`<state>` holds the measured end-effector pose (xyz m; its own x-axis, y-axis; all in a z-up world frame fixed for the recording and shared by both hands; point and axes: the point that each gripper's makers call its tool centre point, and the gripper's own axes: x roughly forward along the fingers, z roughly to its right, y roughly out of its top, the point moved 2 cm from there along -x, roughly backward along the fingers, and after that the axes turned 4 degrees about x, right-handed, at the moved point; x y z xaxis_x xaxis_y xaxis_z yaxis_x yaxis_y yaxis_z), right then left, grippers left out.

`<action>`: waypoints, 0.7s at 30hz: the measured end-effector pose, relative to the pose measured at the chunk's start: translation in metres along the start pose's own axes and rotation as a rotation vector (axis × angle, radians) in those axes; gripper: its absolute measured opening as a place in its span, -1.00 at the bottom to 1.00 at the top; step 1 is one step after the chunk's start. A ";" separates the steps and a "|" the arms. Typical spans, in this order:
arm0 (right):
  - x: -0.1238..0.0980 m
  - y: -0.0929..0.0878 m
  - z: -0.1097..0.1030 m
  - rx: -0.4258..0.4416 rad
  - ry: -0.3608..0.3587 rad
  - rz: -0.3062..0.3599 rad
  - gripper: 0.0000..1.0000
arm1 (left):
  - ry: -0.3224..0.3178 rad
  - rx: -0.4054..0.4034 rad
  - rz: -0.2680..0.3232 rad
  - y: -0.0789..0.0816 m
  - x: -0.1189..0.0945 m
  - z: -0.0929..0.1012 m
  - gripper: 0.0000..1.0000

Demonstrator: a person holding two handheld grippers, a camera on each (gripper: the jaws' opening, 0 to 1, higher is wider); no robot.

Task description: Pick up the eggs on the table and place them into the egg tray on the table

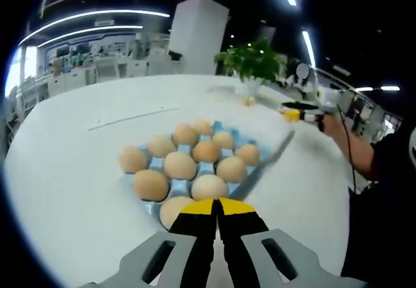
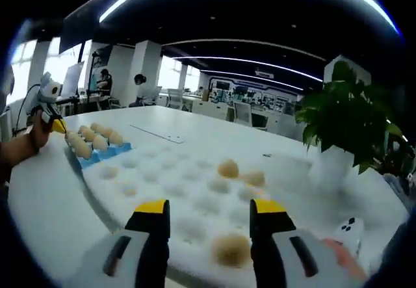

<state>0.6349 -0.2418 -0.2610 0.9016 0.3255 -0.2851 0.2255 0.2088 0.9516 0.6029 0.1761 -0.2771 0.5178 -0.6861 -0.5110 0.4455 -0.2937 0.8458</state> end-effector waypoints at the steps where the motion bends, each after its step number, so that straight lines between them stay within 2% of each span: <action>1: 0.000 -0.002 0.005 0.004 -0.009 -0.001 -0.07 | 0.001 0.001 -0.002 0.000 0.000 0.000 -0.98; 7: -0.001 -0.018 0.011 0.021 -0.027 -0.022 -0.14 | 0.003 0.000 -0.007 -0.001 0.001 -0.001 -0.98; 10: -0.001 -0.022 0.014 0.028 -0.036 -0.021 -0.25 | 0.004 0.000 -0.008 -0.001 0.002 -0.001 -0.98; 14: 0.001 -0.028 0.019 0.055 -0.046 -0.024 -0.25 | 0.007 0.003 -0.013 -0.002 0.002 -0.001 -0.98; 18: 0.000 -0.036 0.021 0.113 -0.039 -0.011 -0.30 | 0.010 0.000 -0.015 -0.002 0.002 -0.002 -0.98; 21: 0.000 -0.036 0.025 0.125 -0.042 0.005 -0.35 | 0.011 -0.002 -0.017 -0.002 0.003 -0.002 -0.98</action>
<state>0.6355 -0.2724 -0.2928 0.9168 0.2868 -0.2780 0.2631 0.0902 0.9606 0.6046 0.1758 -0.2809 0.5180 -0.6736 -0.5271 0.4557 -0.3042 0.8365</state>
